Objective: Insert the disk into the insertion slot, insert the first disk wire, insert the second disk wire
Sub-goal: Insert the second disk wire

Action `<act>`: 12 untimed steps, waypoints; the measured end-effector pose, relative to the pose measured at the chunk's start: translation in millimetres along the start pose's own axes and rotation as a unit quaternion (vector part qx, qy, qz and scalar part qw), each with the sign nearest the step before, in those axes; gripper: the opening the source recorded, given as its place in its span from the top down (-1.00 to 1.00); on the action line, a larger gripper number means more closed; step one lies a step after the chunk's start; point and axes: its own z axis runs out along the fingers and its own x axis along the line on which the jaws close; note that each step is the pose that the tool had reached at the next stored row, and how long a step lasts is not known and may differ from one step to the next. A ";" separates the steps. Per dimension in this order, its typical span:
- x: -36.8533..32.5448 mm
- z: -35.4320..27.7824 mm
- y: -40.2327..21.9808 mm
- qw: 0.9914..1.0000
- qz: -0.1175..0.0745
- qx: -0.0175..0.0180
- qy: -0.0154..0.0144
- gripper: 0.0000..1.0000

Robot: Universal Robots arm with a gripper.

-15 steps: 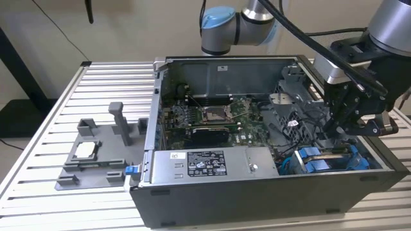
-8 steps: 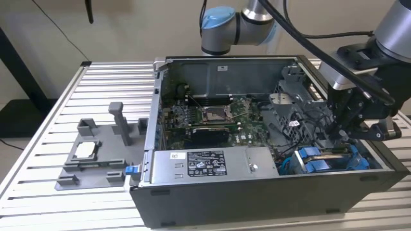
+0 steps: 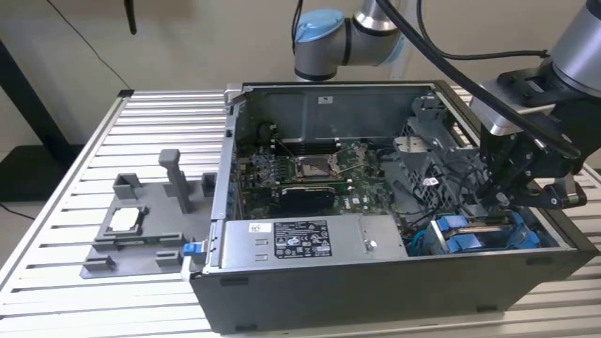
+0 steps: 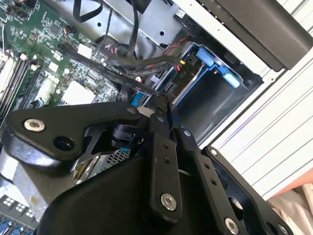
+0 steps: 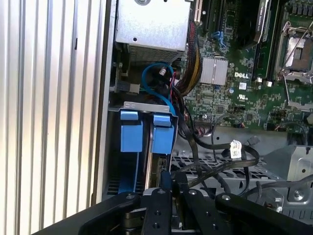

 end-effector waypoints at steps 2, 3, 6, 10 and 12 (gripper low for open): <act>0.0 0.2 0.0 1.000 0.000 0.000 0.000 0.69; 0.1 0.2 0.0 1.000 0.000 0.000 0.000 0.69; 0.2 0.3 0.0 1.000 0.000 0.000 0.000 0.69; 0.3 0.8 0.1 1.000 0.000 0.000 0.000 0.69; 0.5 2.1 0.0 1.000 0.000 -0.001 -0.002 0.69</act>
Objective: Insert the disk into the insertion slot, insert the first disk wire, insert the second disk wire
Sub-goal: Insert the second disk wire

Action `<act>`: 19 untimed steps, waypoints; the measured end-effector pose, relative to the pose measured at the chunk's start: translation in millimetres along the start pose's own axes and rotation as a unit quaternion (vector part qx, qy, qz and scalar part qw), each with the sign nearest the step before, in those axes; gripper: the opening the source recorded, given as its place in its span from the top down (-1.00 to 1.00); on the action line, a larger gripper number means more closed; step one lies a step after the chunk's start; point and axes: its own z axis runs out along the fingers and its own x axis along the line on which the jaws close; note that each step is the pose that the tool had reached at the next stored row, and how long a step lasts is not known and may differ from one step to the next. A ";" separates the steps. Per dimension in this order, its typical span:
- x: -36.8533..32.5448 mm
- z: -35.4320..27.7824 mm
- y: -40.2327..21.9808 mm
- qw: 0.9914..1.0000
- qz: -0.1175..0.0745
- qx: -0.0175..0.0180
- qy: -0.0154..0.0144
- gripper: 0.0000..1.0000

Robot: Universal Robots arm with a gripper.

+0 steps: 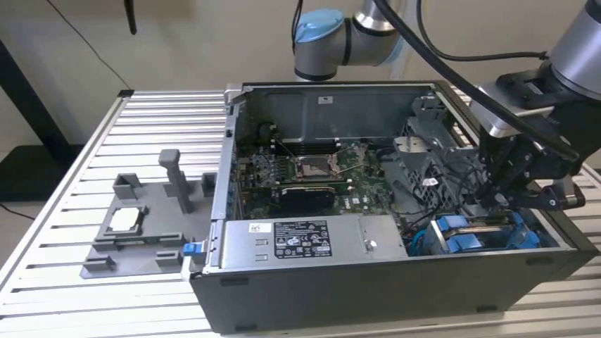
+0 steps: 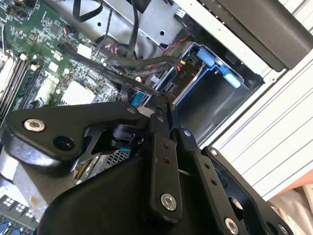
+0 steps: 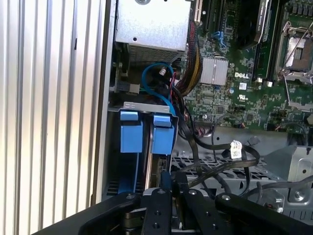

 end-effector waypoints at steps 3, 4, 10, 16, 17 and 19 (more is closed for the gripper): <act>0.5 2.4 0.1 1.000 0.001 0.000 -0.003 0.69; 1.0 3.1 0.1 1.000 0.002 0.000 -0.004 0.69; 3.6 7.6 0.0 1.000 0.006 -0.001 -0.011 0.69; 7.8 9.4 -0.8 1.000 0.015 -0.002 -0.012 0.69; 8.4 10.2 -0.9 1.000 0.016 -0.002 -0.012 0.69; 9.2 12.1 -0.7 1.000 0.018 -0.002 -0.013 0.69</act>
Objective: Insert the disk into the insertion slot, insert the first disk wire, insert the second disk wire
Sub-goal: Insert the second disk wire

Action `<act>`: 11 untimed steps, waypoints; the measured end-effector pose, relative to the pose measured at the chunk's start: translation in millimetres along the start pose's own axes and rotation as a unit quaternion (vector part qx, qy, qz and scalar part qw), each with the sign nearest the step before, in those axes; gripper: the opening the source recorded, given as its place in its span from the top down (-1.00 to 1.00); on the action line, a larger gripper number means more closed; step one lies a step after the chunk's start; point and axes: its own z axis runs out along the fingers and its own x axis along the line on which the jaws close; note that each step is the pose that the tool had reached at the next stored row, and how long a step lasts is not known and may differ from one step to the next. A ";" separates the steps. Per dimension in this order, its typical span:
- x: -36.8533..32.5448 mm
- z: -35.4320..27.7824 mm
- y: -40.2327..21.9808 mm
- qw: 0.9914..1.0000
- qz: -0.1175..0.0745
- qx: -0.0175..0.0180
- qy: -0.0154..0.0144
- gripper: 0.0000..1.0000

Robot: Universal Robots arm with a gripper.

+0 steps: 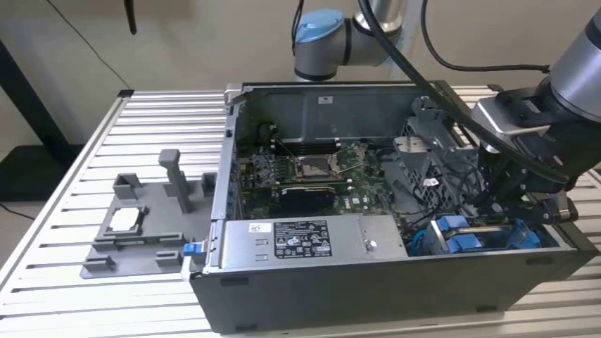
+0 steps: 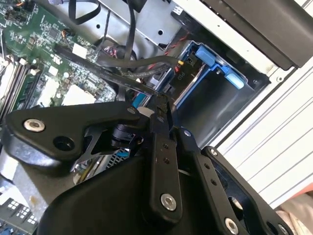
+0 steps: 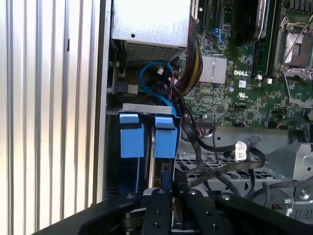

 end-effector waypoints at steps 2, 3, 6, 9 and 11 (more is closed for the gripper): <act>0.3 1.5 -0.1 1.000 0.006 0.001 -0.001 0.69; 0.4 2.3 -0.1 1.000 0.010 0.002 -0.001 0.69; 0.8 4.6 0.1 1.000 0.026 0.004 -0.003 0.69; 1.0 5.5 0.1 0.999 0.031 0.005 -0.004 0.69; 1.0 6.1 0.2 0.999 0.032 0.005 -0.004 0.69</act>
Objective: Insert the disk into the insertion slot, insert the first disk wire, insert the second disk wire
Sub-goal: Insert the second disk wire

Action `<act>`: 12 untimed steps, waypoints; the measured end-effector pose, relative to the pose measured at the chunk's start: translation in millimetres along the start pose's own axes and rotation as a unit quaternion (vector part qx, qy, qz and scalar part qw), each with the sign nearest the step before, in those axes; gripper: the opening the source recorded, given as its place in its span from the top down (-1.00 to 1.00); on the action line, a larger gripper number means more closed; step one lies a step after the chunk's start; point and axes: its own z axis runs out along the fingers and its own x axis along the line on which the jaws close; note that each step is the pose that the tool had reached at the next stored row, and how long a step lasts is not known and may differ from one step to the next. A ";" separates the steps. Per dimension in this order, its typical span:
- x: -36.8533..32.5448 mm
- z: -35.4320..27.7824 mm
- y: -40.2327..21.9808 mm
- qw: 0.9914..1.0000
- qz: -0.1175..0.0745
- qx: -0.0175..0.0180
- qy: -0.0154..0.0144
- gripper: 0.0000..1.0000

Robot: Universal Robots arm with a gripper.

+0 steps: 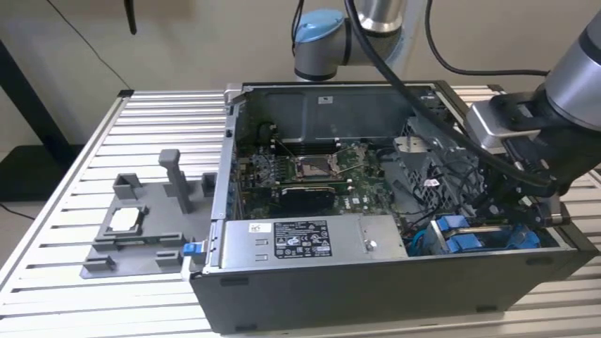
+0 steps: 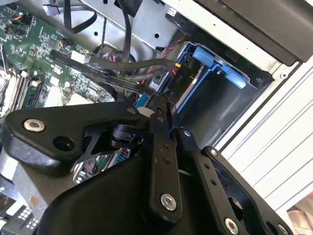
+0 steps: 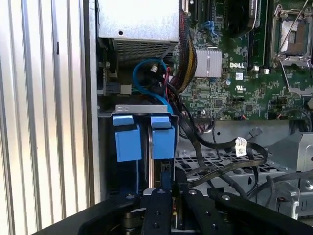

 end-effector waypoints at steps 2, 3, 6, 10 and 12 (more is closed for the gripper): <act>0.1 0.7 -0.2 1.000 0.000 0.000 0.000 0.69; 0.1 0.9 -0.5 1.000 0.000 0.000 0.000 0.69; 0.3 1.8 -0.8 1.000 0.000 0.000 -0.001 0.69; 0.5 2.9 -1.8 1.000 0.000 0.000 -0.003 0.69; 0.5 3.3 -2.4 1.000 0.000 0.000 -0.003 0.69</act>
